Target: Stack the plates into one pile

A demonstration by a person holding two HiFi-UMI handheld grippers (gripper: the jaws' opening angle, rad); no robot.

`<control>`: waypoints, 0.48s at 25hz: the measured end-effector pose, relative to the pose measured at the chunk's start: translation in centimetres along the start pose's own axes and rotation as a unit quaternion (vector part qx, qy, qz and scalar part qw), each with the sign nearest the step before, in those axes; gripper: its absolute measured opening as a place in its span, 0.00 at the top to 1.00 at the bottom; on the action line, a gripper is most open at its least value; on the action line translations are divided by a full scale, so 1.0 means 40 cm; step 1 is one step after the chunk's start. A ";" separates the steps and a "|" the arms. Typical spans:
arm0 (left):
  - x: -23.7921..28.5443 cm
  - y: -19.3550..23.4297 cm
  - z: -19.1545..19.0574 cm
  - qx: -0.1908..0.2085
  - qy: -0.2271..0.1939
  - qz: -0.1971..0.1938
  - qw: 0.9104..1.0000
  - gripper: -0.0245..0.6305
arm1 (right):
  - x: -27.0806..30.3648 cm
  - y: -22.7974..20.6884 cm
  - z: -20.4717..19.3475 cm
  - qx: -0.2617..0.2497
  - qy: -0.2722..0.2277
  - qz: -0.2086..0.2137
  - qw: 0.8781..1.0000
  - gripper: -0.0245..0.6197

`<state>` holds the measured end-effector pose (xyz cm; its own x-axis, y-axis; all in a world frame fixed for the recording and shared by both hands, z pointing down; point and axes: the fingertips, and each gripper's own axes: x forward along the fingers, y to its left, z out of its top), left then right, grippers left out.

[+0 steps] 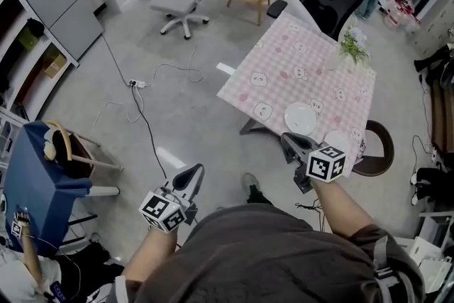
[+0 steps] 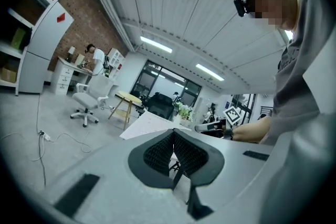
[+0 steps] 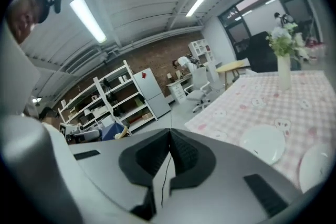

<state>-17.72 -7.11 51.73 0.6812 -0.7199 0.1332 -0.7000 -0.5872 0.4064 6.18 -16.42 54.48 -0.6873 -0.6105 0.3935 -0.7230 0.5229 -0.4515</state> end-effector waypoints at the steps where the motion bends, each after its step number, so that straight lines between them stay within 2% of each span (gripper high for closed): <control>1: -0.013 -0.005 -0.001 -0.003 -0.003 0.002 1.000 0.96 | -0.013 -0.026 -0.017 0.023 0.008 -0.018 1.000 0.97; 3: -0.025 -0.021 0.003 -0.003 -0.008 0.003 1.000 0.96 | -0.046 -0.095 -0.051 0.071 0.026 -0.055 0.996 0.97; 5: -0.025 -0.041 0.009 0.003 -0.012 0.003 1.000 0.96 | -0.081 -0.181 -0.087 0.128 0.044 -0.094 0.986 0.97; 7: -0.014 -0.056 0.010 0.008 -0.015 0.005 1.000 0.96 | -0.109 -0.280 -0.126 0.190 0.059 -0.128 0.972 0.97; 10: 0.016 -0.077 -0.003 0.006 -0.017 0.013 1.000 0.96 | -0.130 -0.421 -0.182 0.279 0.073 -0.162 0.944 0.88; 12: 0.045 -0.098 -0.018 0.000 -0.017 0.017 1.000 0.96 | -0.130 -0.500 -0.209 0.319 0.079 -0.179 0.928 0.84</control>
<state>-13.59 -5.86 51.02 0.6491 -0.7517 0.1168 -0.7231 -0.5620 0.4016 23.65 -18.73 68.14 -0.4499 -0.5566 0.6984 -0.7526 -0.1847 -0.6321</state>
